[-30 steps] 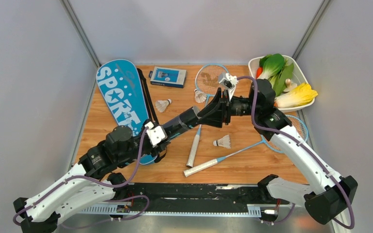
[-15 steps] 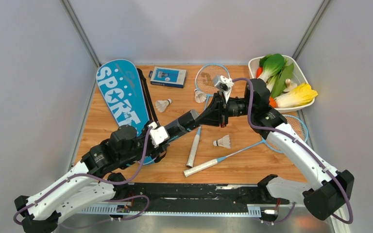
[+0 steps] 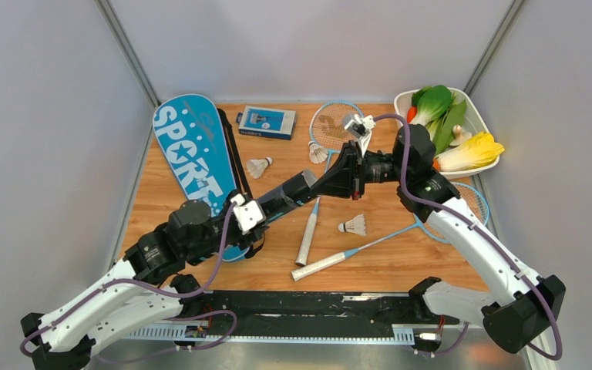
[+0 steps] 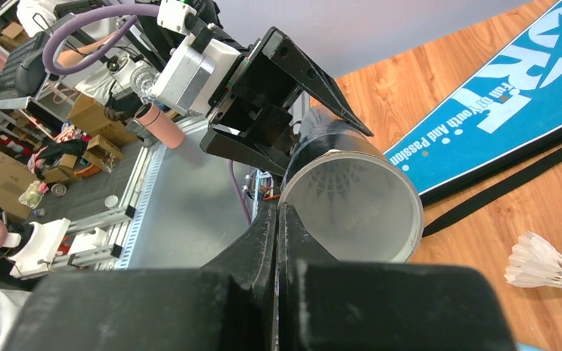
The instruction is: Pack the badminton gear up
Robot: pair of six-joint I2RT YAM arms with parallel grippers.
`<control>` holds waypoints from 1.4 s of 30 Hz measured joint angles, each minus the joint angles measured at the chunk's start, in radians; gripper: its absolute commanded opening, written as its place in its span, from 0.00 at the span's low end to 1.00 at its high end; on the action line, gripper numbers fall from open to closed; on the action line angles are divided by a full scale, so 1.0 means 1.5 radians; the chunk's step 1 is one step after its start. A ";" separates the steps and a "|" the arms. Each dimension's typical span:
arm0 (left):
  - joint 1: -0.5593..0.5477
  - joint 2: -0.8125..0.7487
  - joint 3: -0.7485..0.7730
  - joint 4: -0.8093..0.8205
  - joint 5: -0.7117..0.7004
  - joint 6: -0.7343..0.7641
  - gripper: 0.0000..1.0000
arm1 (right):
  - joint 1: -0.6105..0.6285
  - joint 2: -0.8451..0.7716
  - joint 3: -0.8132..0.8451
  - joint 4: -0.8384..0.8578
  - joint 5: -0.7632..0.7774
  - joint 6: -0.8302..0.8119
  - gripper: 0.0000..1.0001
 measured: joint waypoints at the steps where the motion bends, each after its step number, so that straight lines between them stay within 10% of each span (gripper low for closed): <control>1: -0.001 -0.003 0.001 0.004 0.000 0.000 0.49 | -0.001 -0.005 0.000 0.004 0.002 0.007 0.00; 22: -0.001 -0.043 0.002 0.004 -0.011 0.001 0.49 | -0.085 -0.065 -0.005 0.120 0.043 0.138 0.00; 42: -0.001 -0.079 -0.046 0.076 0.051 -0.060 0.52 | -0.139 0.172 -0.147 -0.100 0.779 0.016 0.00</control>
